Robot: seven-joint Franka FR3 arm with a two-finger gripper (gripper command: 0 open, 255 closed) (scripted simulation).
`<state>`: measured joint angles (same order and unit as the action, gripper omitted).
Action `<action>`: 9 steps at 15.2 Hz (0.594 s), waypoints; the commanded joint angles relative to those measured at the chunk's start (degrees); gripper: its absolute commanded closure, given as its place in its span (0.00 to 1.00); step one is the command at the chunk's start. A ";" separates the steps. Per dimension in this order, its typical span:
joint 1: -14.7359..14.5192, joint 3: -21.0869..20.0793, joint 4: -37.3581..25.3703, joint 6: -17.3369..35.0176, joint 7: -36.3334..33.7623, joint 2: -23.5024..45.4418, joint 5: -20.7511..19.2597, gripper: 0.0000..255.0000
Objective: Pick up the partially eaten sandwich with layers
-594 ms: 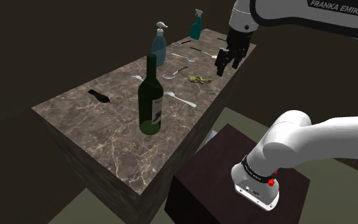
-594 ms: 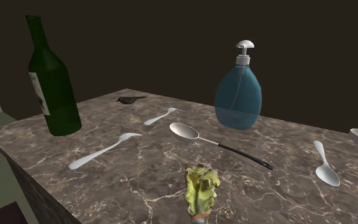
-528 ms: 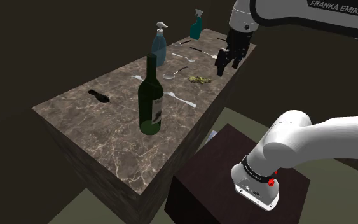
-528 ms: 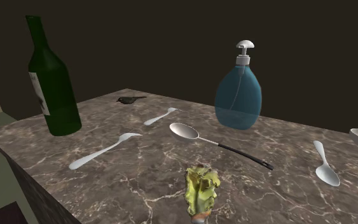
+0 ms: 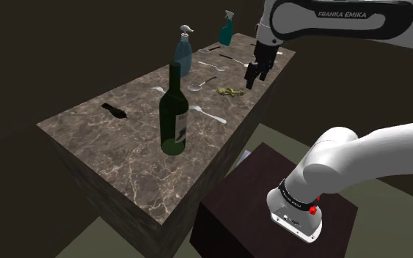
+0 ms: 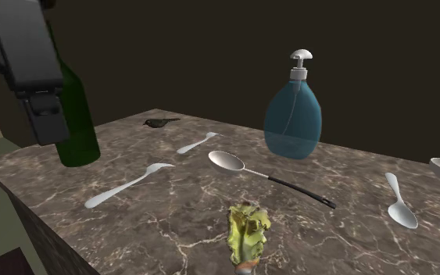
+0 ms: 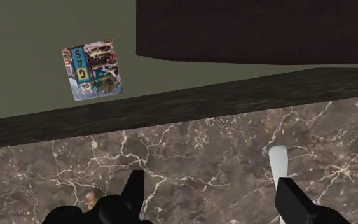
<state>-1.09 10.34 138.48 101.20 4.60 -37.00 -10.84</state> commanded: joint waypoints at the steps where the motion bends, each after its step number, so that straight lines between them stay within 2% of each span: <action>1: -0.17 2.47 -0.85 2.87 3.69 3.67 -0.69 0.00; 5: -0.81 7.02 -3.20 8.28 10.87 11.58 -0.92 0.00; 9: -1.63 11.06 -6.89 13.08 18.53 20.49 0.60 0.00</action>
<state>-2.58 20.35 132.30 113.00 20.91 -18.58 -10.58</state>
